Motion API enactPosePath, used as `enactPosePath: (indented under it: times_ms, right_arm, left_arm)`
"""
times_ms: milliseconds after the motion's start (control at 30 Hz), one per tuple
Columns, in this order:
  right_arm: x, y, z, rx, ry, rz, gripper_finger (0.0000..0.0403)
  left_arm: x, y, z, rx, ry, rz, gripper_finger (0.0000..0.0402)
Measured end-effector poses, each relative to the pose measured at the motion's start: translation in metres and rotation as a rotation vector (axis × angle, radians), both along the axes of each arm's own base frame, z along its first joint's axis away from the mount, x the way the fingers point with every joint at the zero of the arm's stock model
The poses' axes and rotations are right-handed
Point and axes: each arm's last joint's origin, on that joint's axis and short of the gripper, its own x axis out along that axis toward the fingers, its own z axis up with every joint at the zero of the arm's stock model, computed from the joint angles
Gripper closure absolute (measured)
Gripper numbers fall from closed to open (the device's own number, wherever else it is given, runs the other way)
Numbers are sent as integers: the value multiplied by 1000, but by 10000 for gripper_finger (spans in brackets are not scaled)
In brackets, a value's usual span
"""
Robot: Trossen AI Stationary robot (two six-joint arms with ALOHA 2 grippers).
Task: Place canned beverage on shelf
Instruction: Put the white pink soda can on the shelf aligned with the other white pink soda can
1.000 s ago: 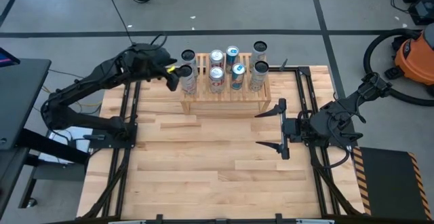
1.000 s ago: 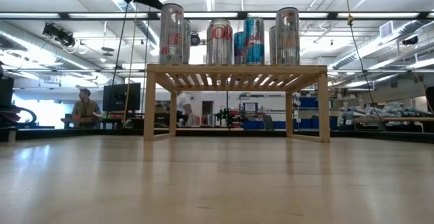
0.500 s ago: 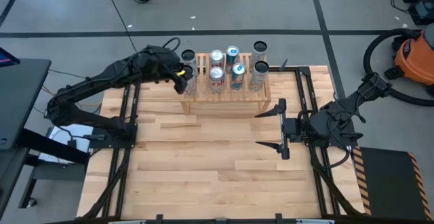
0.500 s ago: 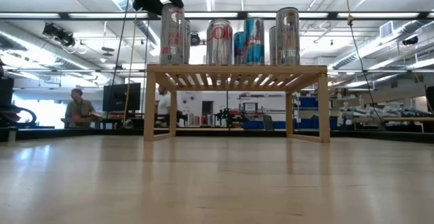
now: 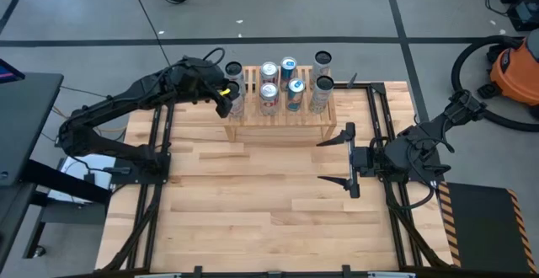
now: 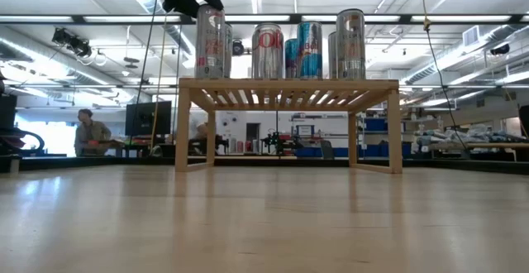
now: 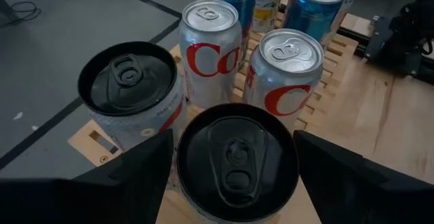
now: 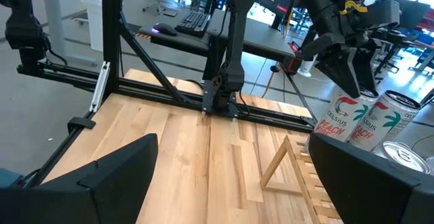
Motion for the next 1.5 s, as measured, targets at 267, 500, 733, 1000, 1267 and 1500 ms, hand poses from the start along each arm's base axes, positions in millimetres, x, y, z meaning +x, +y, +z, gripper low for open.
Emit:
enactPosePath:
  times_ms: [267, 500, 733, 1000, 1267, 1500]
  right_arm:
    - [0, 0, 0, 0, 0, 1, 10]
    - [0, 0, 0, 0, 0, 0, 10]
    - [0, 0, 0, 1, -1, 1, 10]
    - [0, 0, 0, 1, -2, 1, 10]
    - [0, 0, 0, 26, -4, -4, 10]
    - [0, 0, 0, 28, -4, -4, 10]
  left_arm:
    - [0, 0, 0, 3, 7, -3, 146]
    - [0, 0, 0, 25, 24, -29, 145]
    - [-1, -1, 0, 58, 49, -78, 144]
    - [-2, 1, 0, 37, 41, -170, 143]
    - [-9, 16, -1, -14, 11, -280, 143]
    - [-13, 21, -1, -6, 2, -376, 143]
